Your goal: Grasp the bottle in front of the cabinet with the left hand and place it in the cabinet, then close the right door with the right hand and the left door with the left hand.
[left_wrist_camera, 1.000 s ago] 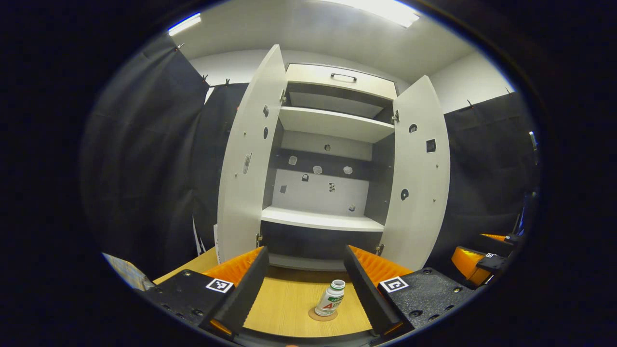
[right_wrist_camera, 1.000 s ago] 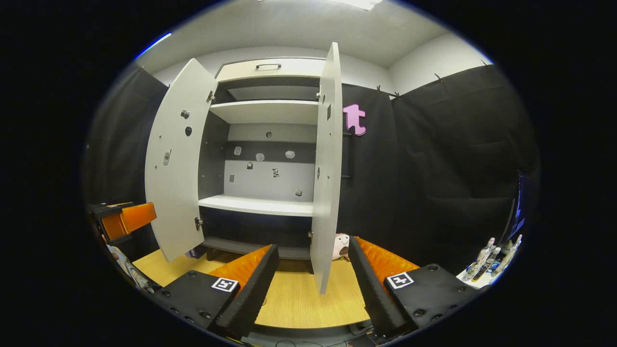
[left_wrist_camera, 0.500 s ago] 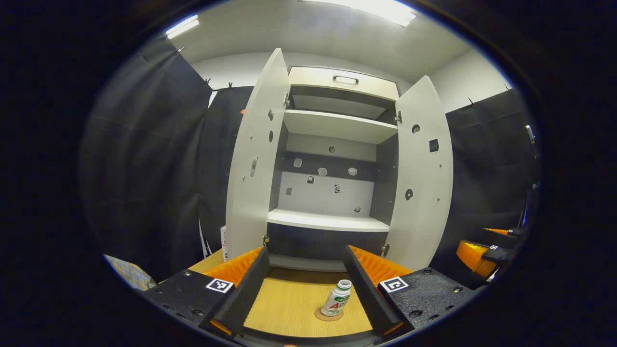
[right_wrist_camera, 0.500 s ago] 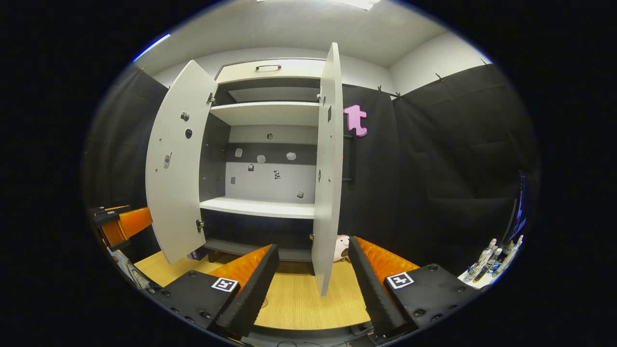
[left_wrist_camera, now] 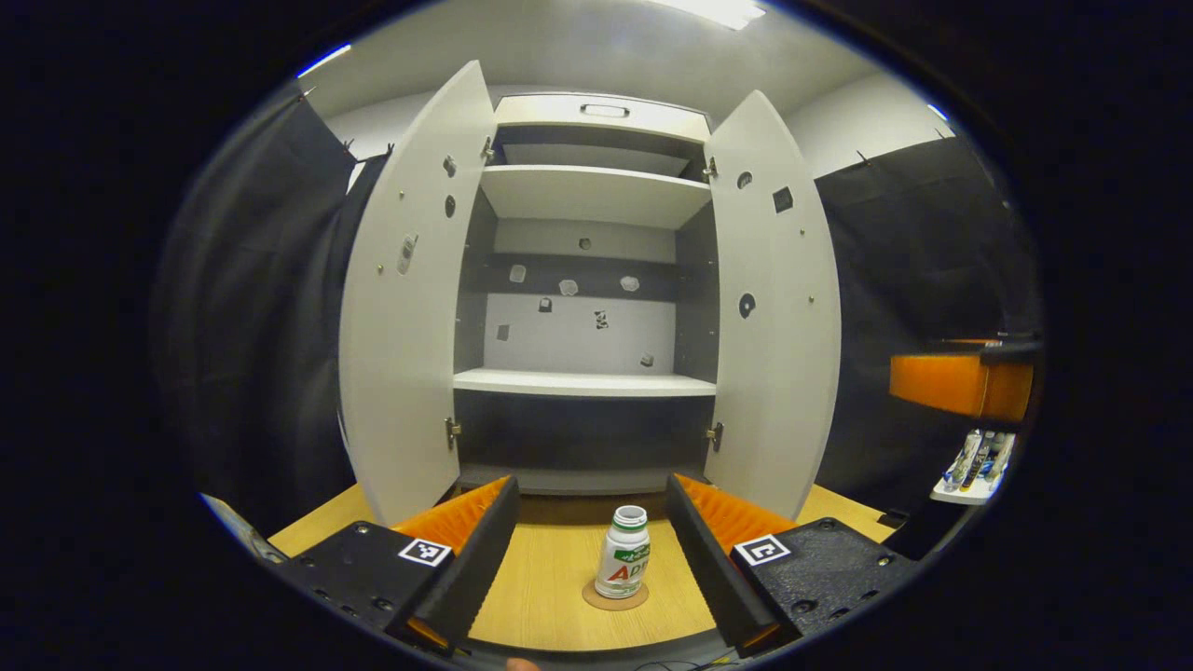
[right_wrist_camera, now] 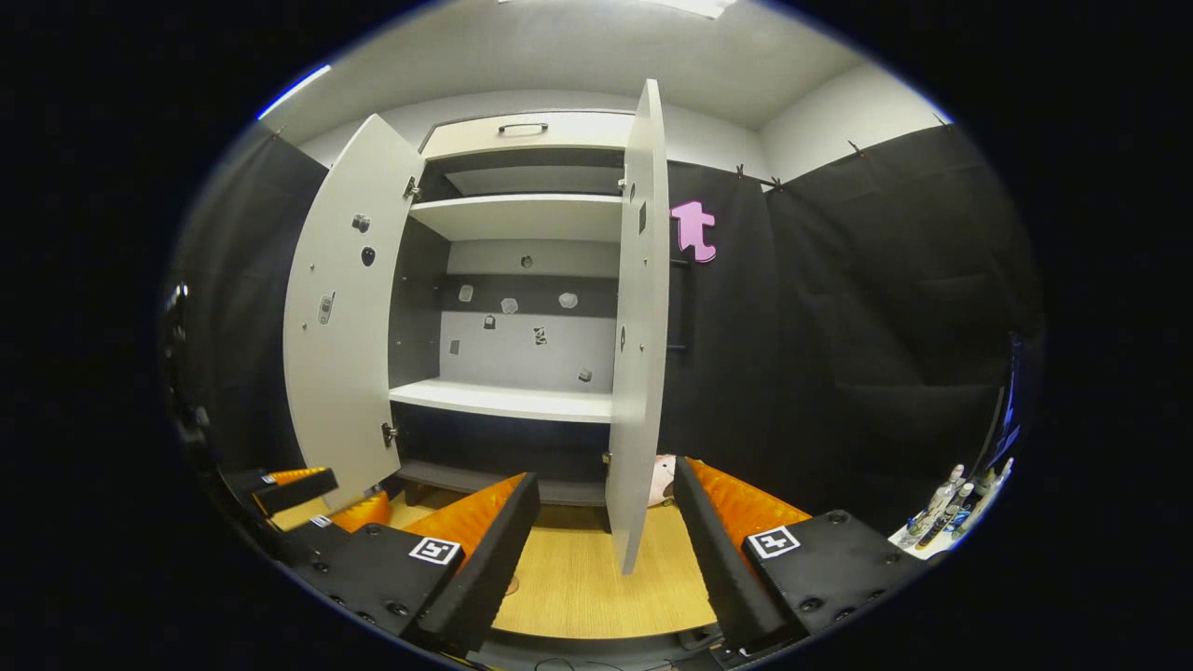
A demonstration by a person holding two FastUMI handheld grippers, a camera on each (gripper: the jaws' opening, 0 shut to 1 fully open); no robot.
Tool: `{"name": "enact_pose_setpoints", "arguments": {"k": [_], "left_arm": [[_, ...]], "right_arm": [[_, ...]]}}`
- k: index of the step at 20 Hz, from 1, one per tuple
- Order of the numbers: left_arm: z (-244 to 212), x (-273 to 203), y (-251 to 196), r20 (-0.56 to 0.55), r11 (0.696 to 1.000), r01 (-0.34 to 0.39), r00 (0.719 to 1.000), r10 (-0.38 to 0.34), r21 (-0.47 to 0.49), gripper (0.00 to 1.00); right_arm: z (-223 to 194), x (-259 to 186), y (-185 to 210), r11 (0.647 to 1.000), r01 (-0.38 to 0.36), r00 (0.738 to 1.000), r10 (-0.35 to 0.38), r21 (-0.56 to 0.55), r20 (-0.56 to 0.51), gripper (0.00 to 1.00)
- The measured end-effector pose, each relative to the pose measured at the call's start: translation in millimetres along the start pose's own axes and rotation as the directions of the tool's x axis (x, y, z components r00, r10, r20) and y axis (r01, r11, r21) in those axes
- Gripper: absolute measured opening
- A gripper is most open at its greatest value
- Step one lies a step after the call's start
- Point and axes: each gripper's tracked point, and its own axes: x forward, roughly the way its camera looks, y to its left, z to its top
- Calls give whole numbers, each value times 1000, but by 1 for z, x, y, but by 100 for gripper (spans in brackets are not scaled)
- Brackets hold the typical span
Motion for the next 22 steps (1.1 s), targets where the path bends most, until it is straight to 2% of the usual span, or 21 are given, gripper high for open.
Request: {"name": "enact_pose_setpoints", "arguments": {"k": [1, 3, 12, 16, 18, 19, 20, 21, 22], "left_arm": [[-15, 9, -6, -15, 1000, 15, 1000, -15, -3, 95], [-43, 23, -16, -49, 1000, 31, 998, -31, 2, 95], [-146, 90, -25, -147, 999, 21, 989, -15, 42, 95], [-175, 111, -20, -185, 999, 0, 983, 8, 44, 96], [-186, 121, -24, -201, 999, 15, 980, -9, 30, 96], [-188, 125, -26, -210, 999, 25, 977, -21, 20, 93], [-187, 130, -27, -208, 999, 28, 978, -23, 20, 86], [-186, 133, -30, -212, 999, 37, 977, -34, 14, 71], [-186, 134, -30, -221, 999, 39, 975, -37, 8, 70]], "right_arm": [[-1, 0, -2, 1000, 4, 1000, -4, -2, -4, 96], [0, 0, -9, 1000, 15, 1000, -15, -9, -8, 96], [-4, 9, -35, 997, 64, 996, -66, -36, -59, 96], [-8, 15, -41, 996, 76, 994, -79, -53, -76, 96], [-12, 19, -46, 994, 85, 992, -90, -65, -90, 96], [-13, 20, -50, 993, 92, 991, -99, -76, -91, 96], [-10, 22, -53, 992, 97, 991, -104, -85, -86, 96], [-8, 25, -56, 991, 102, 991, -109, -89, -78, 96], [-7, 26, -60, 991, 105, 991, -111, -89, -72, 96]]}}
